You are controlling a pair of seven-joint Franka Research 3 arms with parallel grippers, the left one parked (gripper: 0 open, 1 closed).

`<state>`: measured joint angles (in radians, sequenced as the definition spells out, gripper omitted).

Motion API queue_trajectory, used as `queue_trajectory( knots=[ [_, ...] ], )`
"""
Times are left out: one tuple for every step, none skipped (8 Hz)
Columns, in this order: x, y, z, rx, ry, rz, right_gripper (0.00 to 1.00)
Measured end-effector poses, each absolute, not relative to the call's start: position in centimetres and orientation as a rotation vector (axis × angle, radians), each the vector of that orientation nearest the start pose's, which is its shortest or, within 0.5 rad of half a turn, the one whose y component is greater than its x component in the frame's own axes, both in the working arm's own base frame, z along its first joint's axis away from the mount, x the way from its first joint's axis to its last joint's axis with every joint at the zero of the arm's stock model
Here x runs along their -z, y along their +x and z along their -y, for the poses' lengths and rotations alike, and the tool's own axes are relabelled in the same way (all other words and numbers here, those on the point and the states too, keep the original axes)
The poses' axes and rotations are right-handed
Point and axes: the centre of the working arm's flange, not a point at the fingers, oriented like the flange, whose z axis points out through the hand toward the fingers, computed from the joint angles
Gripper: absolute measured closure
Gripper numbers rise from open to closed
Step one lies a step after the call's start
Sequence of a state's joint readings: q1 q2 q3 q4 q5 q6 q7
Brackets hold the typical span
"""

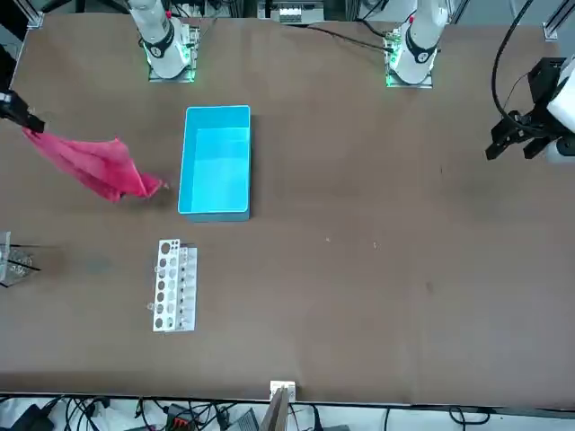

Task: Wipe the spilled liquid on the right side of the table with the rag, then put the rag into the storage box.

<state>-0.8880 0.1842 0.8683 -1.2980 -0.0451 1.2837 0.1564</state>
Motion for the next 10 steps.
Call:
queue_trajectory(
  knots=[
    [-65.3,55.9,7.5,-0.218,-3.034,-0.293,0.98],
    [-65.2,56.0,7.9,-0.218,-3.043,-0.301,0.98],
    [-65.1,56.0,8.0,-0.22,-3.052,-0.309,0.98],
    [-64.9,56.1,8.2,-0.228,-3.063,-0.322,0.98],
    [-64.5,56.4,8.3,-0.241,-3.083,-0.329,0.98],
    [-64.3,56.7,7.7,-0.245,-3.109,-0.327,0.98],
    [-64.6,56.8,6.5,-0.24,-3.136,-0.314,0.98],
    [-65.2,56.7,4.8,-0.225,-3.158,-0.285,0.98],
    [-66.2,56.2,2.2,-0.201,-3.167,-0.23,0.98],
    [-67.1,55.5,-0.8,-0.188,-3.151,-0.185,0.98]
  ],
)
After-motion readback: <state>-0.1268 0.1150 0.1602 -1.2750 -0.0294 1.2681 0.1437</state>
